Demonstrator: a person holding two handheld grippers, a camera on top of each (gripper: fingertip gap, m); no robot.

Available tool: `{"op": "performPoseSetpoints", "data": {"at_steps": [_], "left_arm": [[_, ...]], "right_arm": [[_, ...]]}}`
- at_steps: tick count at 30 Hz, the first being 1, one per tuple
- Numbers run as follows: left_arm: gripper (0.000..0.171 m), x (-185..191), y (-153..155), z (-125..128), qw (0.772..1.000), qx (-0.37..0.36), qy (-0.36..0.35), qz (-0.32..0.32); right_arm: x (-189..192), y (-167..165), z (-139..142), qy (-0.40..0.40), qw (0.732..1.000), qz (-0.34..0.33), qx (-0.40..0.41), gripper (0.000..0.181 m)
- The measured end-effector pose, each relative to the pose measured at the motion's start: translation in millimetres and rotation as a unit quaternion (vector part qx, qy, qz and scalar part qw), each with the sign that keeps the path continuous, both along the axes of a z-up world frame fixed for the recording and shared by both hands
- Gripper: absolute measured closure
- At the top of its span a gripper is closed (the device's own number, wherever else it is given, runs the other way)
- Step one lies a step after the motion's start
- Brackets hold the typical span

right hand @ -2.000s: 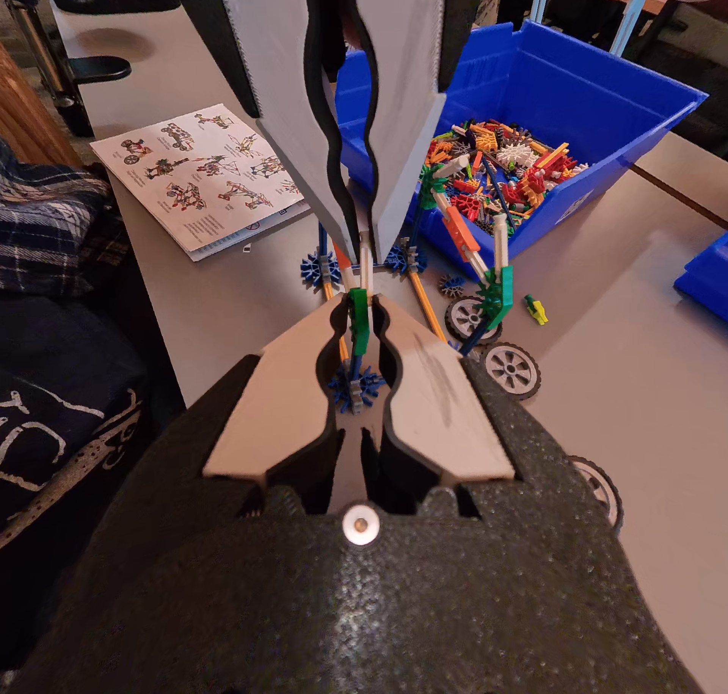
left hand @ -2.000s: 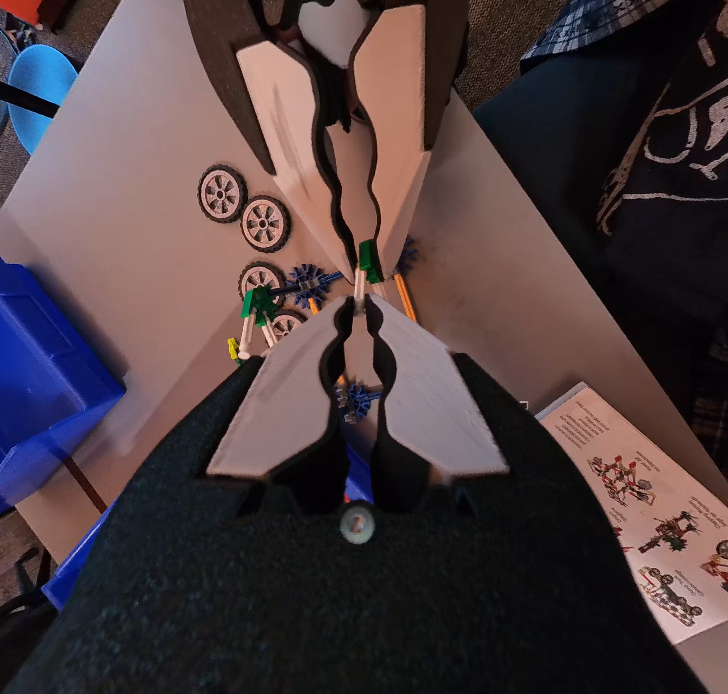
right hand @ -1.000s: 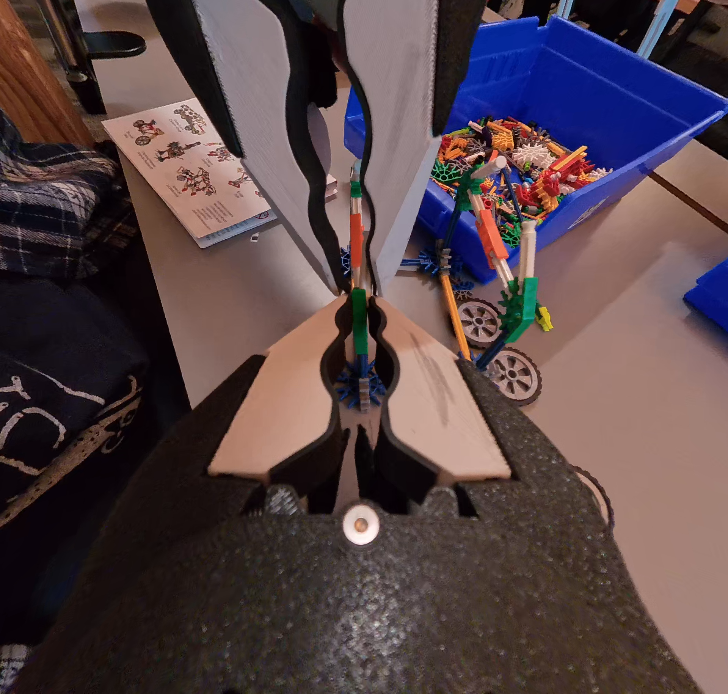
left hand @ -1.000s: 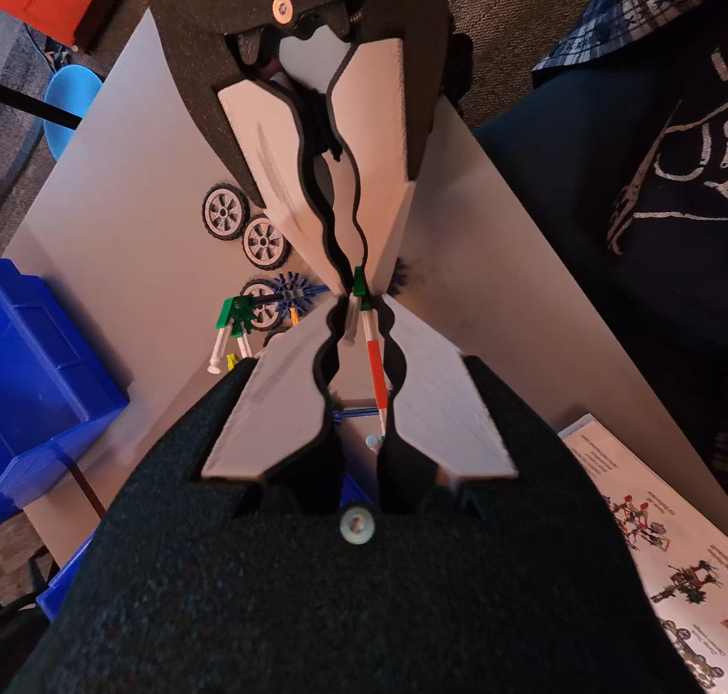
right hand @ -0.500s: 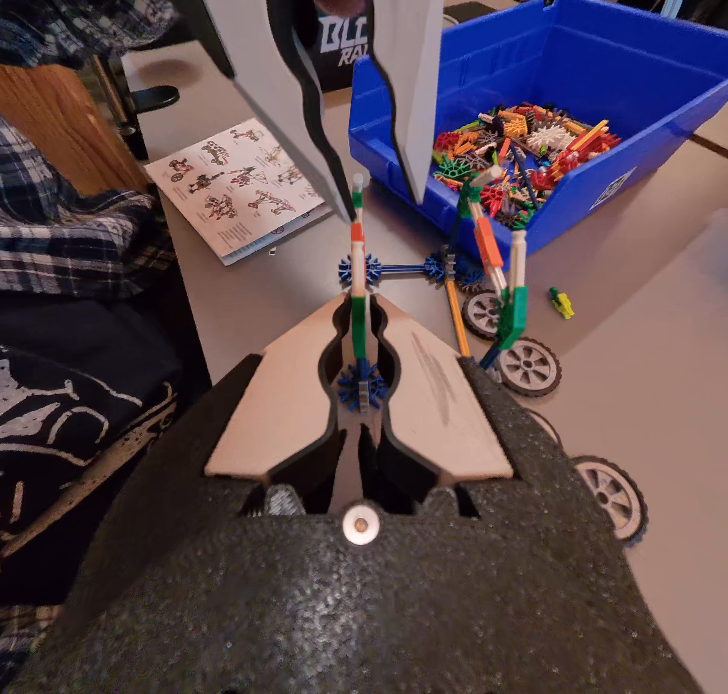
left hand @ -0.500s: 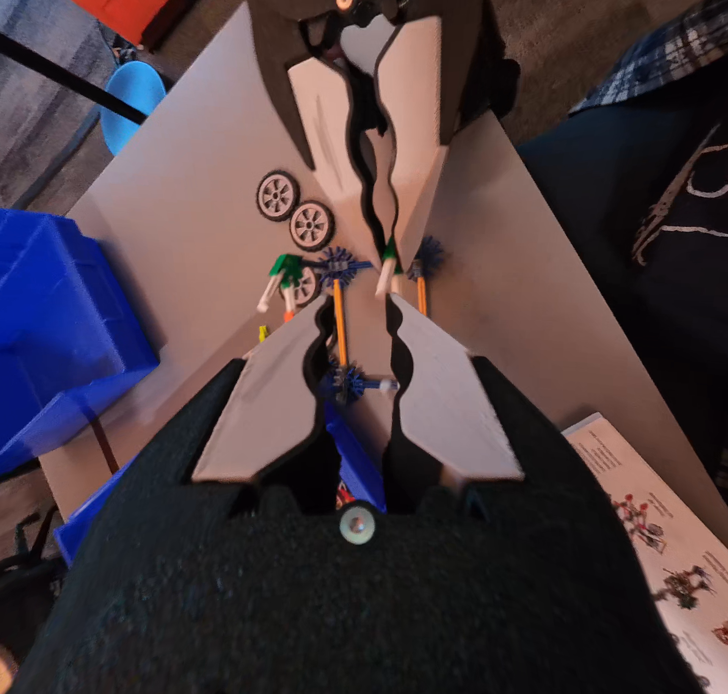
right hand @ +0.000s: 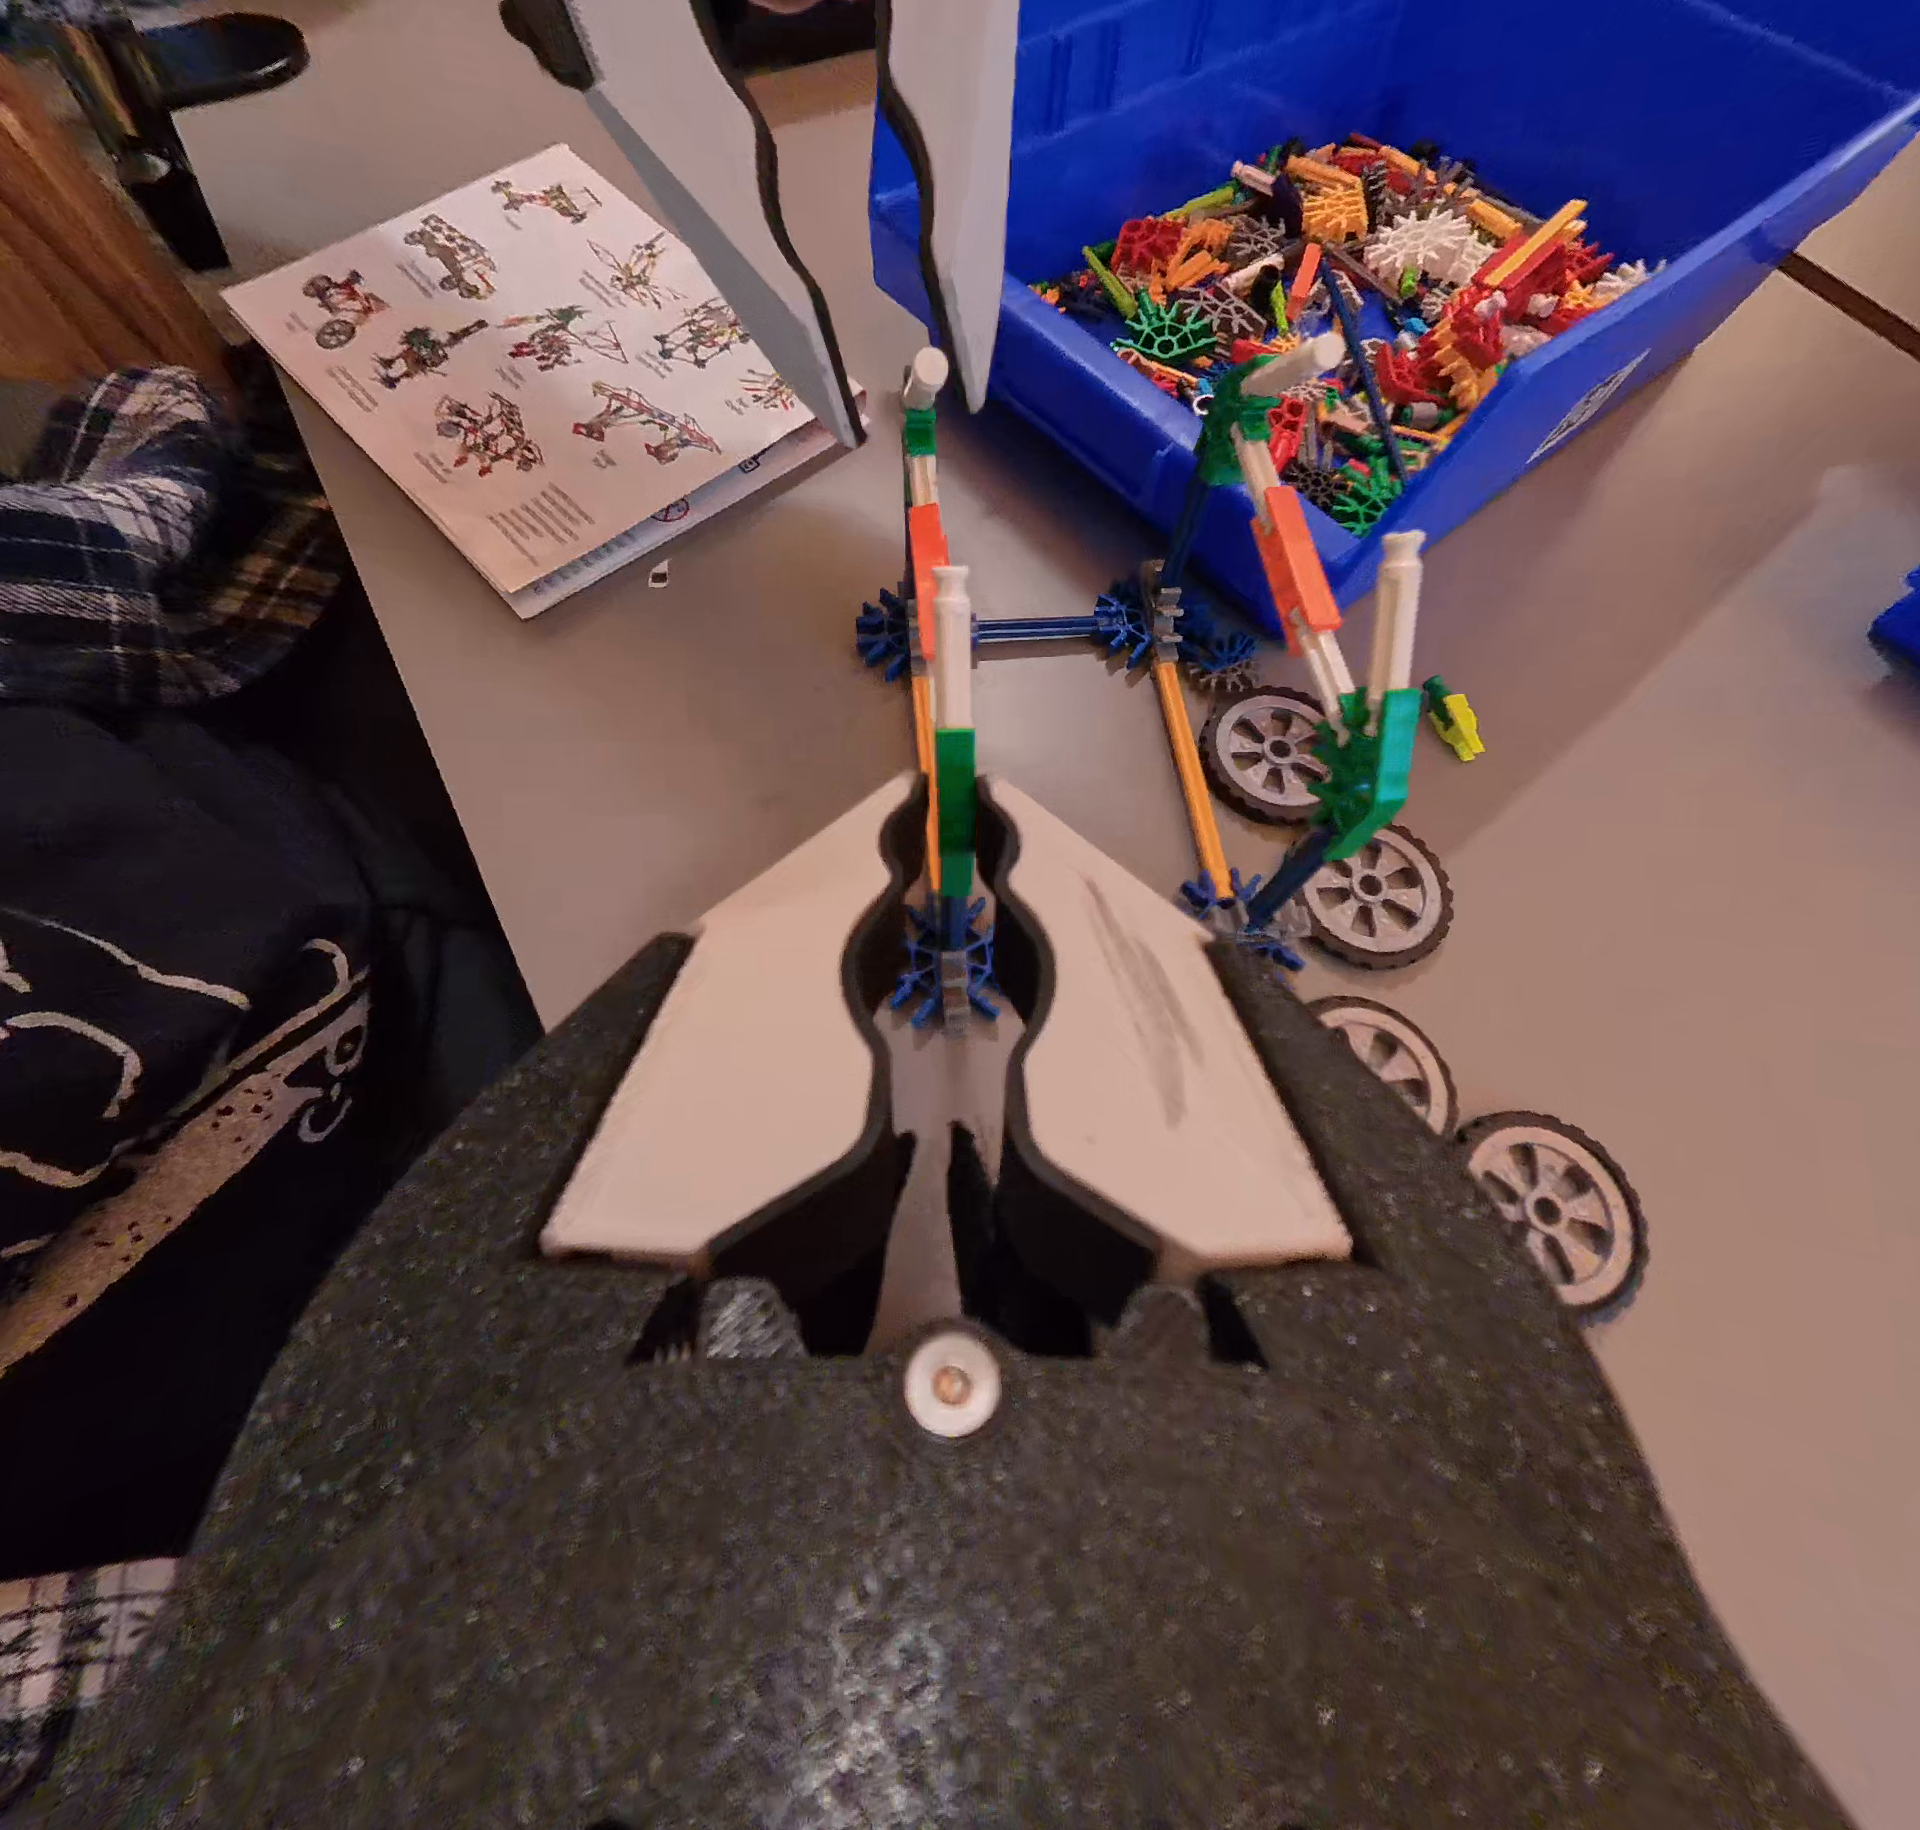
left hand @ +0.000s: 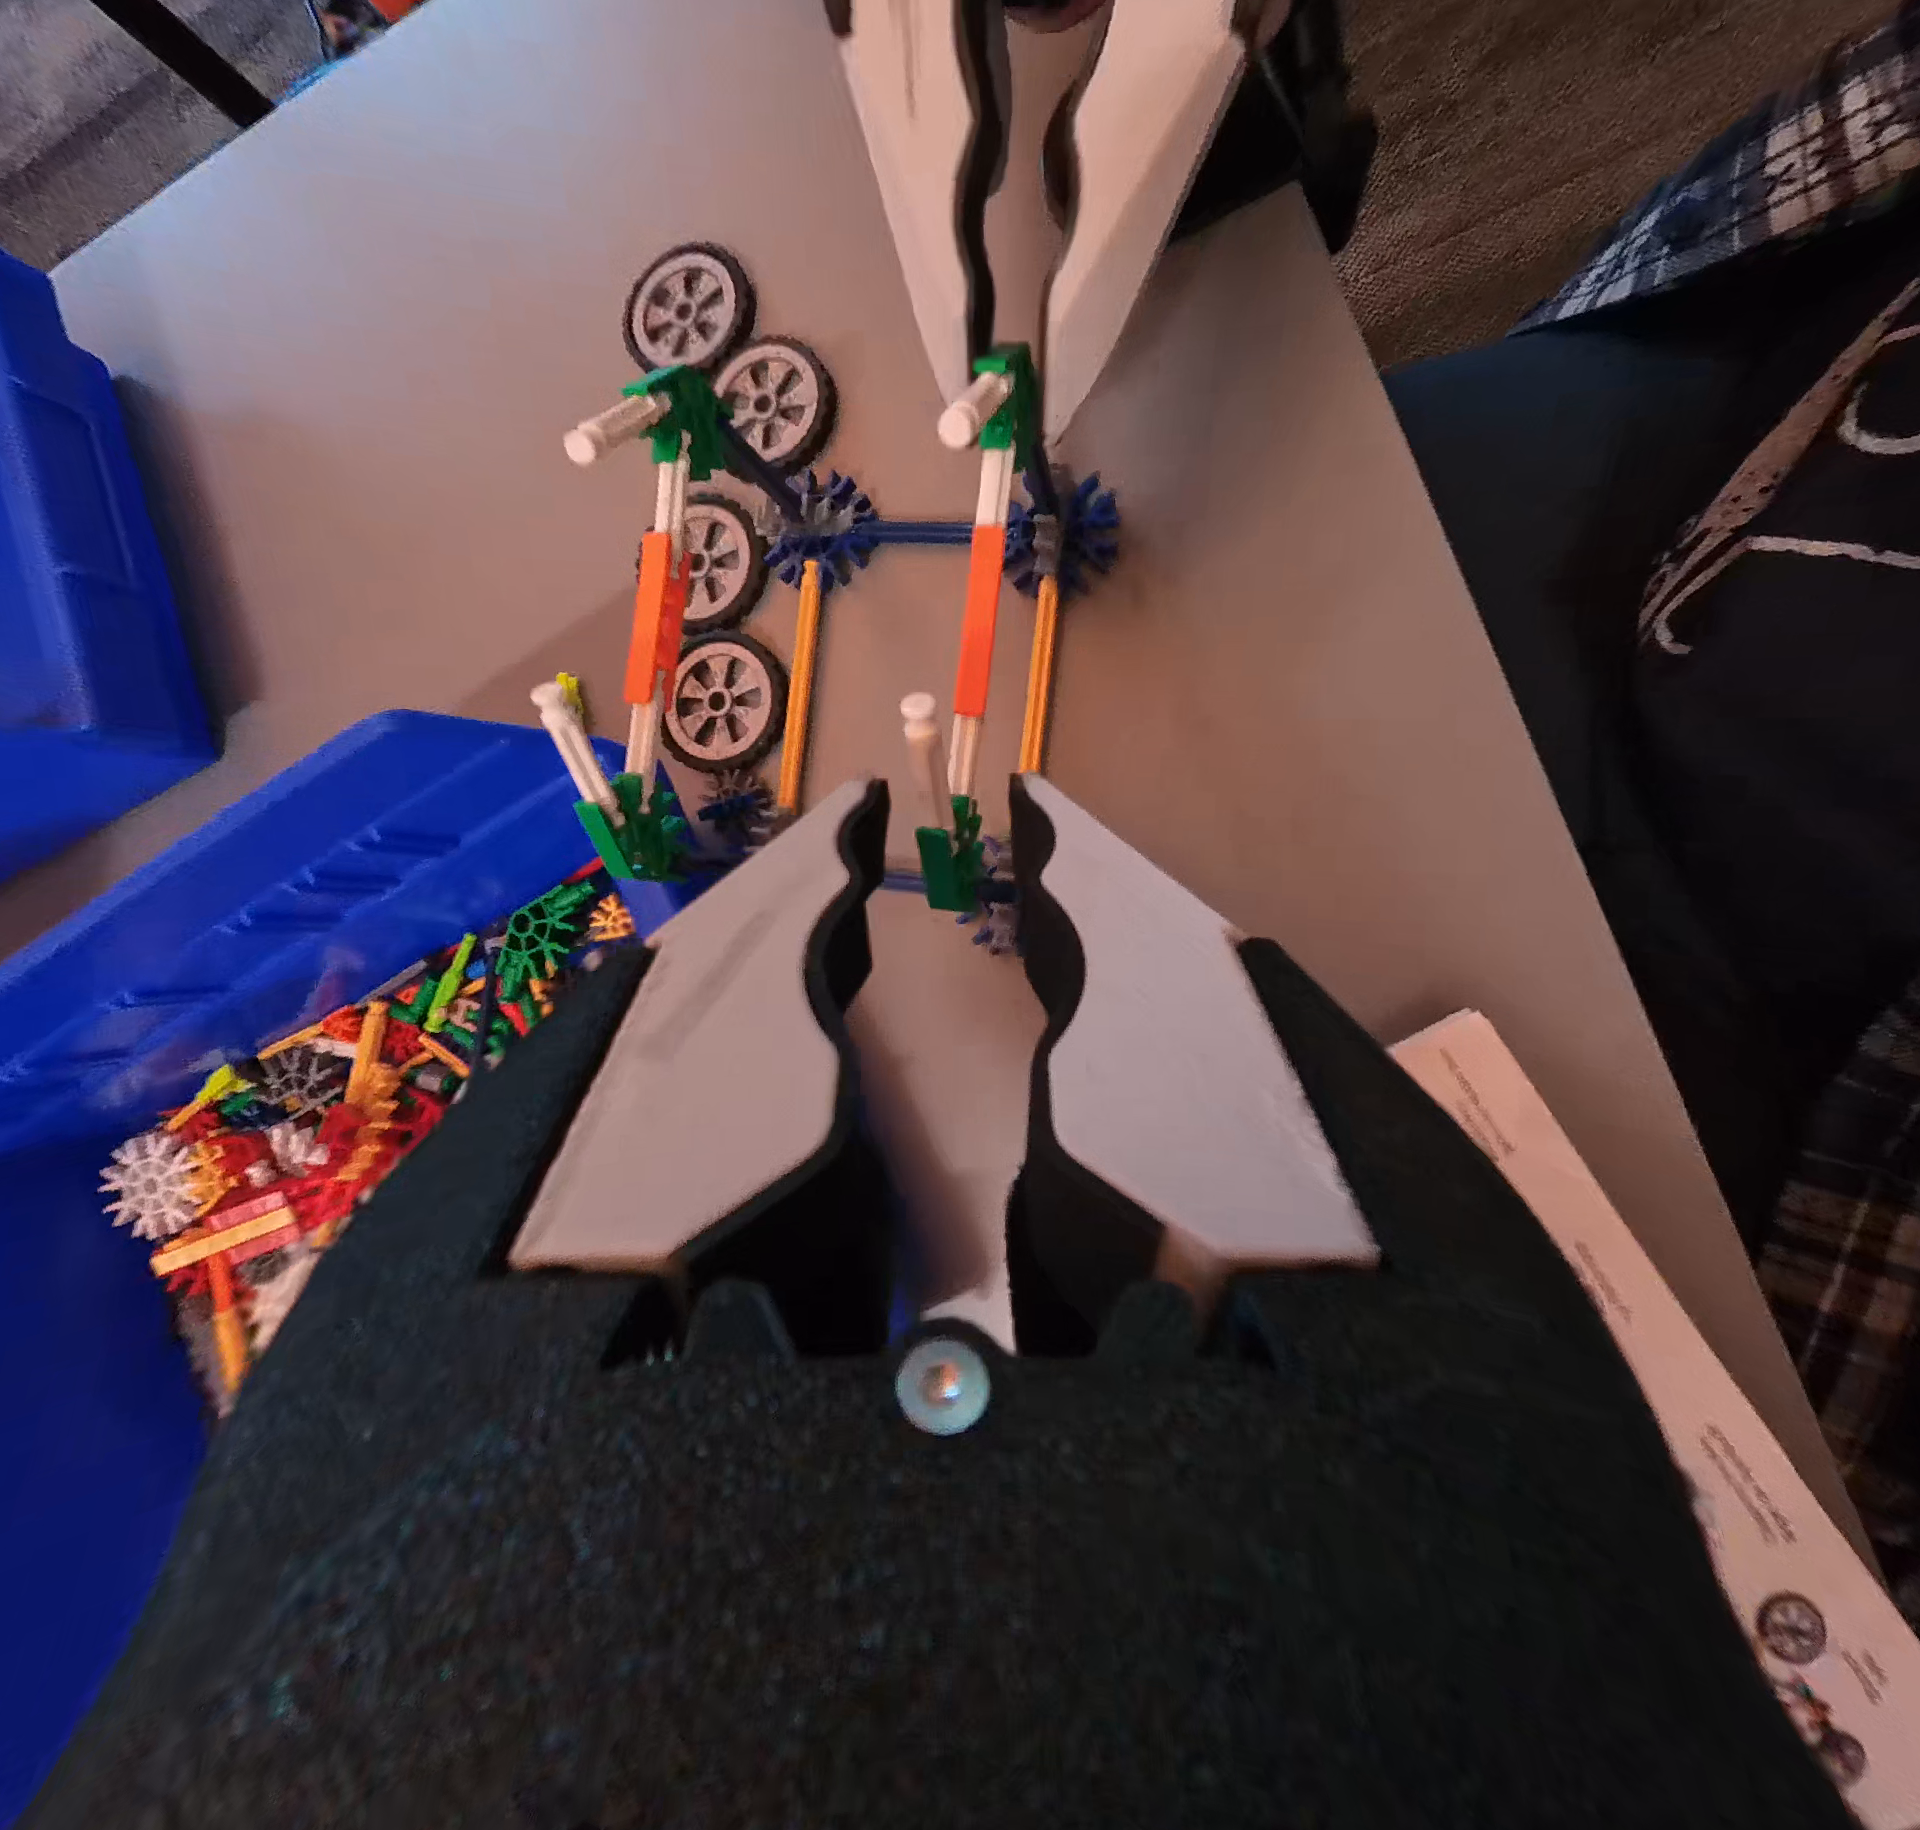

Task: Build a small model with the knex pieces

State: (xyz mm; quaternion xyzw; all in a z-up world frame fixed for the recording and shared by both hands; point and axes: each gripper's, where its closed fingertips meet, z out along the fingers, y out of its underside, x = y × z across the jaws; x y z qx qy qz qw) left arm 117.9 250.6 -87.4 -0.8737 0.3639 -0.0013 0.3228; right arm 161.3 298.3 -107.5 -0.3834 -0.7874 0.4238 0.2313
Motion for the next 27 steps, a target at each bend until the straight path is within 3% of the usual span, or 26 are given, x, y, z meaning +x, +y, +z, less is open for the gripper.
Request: {"op": "performPoseSetpoints", "data": {"at_steps": [6,11,13,18,27], "left_arm": [[0.165,19,-3,-2,0.999,0.005,-0.040,-0.012],[0.157,34,-17,-1,0.997,-0.005,-0.054,-0.058],[0.153,27,-24,5,0.997,0.003,-0.050,-0.066],[0.150,-13,-26,40,0.996,0.066,-0.056,-0.017],[0.151,-55,-18,108,0.984,0.180,-0.007,0.018]], "right_arm": [[9,0,0,-0.013,1.000,0.024,-0.013,0.173],[16,-1,3,-0.014,0.998,0.048,-0.028,0.172],[16,0,6,-0.011,0.998,0.047,-0.041,0.157],[12,5,13,0.011,0.997,0.043,-0.065,0.148],[-6,20,42,0.100,0.973,0.018,-0.205,0.149]]}}
